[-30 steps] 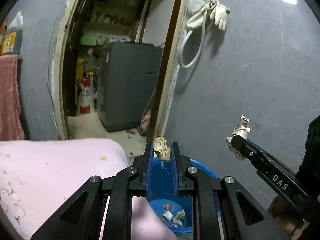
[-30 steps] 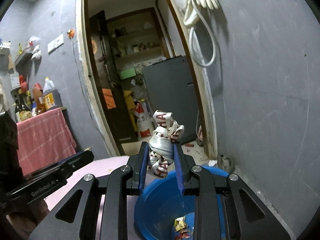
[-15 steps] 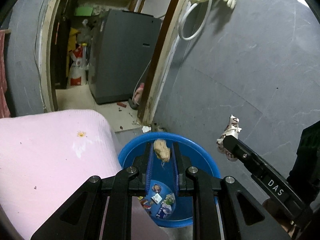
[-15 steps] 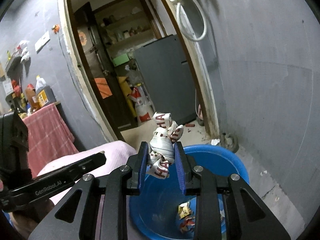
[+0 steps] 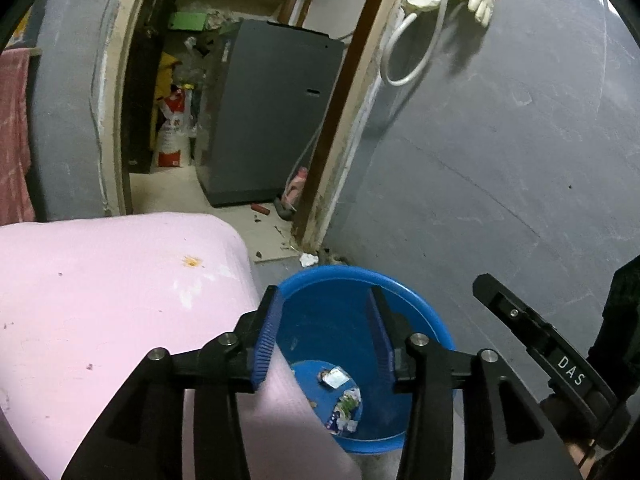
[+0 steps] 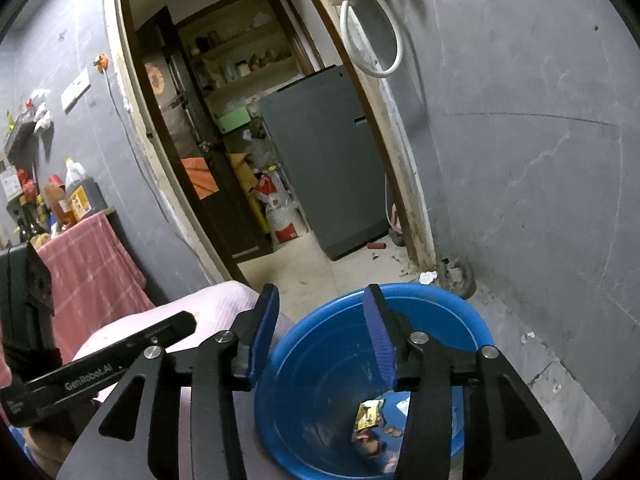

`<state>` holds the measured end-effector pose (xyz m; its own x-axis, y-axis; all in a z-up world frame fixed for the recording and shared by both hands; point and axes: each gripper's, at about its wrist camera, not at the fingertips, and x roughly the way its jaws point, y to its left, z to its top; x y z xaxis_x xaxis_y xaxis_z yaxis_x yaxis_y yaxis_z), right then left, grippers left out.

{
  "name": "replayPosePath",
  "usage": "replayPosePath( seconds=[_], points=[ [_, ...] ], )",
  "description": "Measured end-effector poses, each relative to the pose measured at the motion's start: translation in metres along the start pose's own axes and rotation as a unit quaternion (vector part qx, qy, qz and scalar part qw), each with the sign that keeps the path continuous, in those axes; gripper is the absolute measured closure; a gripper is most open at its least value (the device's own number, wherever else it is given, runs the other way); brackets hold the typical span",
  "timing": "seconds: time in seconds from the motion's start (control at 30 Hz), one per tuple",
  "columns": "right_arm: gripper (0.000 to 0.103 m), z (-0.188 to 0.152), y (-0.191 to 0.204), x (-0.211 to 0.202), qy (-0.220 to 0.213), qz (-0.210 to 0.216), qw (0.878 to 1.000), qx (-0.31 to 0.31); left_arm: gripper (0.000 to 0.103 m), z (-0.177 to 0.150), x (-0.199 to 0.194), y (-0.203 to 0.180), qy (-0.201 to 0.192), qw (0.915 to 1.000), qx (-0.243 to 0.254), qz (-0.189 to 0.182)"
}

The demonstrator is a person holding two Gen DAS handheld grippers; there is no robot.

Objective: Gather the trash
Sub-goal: 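Open both tools above the blue bucket to drop the wrapper and peel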

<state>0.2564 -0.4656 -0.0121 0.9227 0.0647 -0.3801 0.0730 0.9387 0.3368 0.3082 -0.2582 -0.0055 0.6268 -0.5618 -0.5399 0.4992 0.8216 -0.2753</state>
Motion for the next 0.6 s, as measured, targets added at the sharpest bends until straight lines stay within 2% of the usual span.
replayPosePath(
  seconds=[0.13, 0.3, 0.4, 0.5, 0.6],
  points=[
    [0.050, 0.001, 0.000, -0.004, -0.009, -0.001, 1.000, -0.003, 0.052, 0.001, -0.008, -0.001, -0.016, 0.9998, 0.002, 0.012],
    [0.045, 0.003, 0.003, -0.007, -0.018, -0.004, 1.000, -0.007, 0.037, 0.005, -0.018, 0.004, -0.034, 0.9991, 0.001, 0.024],
    [0.035, 0.003, 0.005, -0.008, -0.023, -0.005, 1.000, -0.008, 0.029, 0.006, -0.024, 0.008, -0.041, 0.9986, -0.001, 0.032],
    [0.031, 0.004, 0.006, -0.010, -0.028, -0.005, 1.000, -0.010, 0.023, 0.007, -0.030, 0.013, -0.049, 0.9979, -0.005, 0.041],
    [0.021, 0.004, 0.008, -0.012, -0.035, -0.005, 0.999, -0.012, 0.019, 0.008, -0.035, 0.017, -0.056, 0.9970, -0.010, 0.052]
  ],
)
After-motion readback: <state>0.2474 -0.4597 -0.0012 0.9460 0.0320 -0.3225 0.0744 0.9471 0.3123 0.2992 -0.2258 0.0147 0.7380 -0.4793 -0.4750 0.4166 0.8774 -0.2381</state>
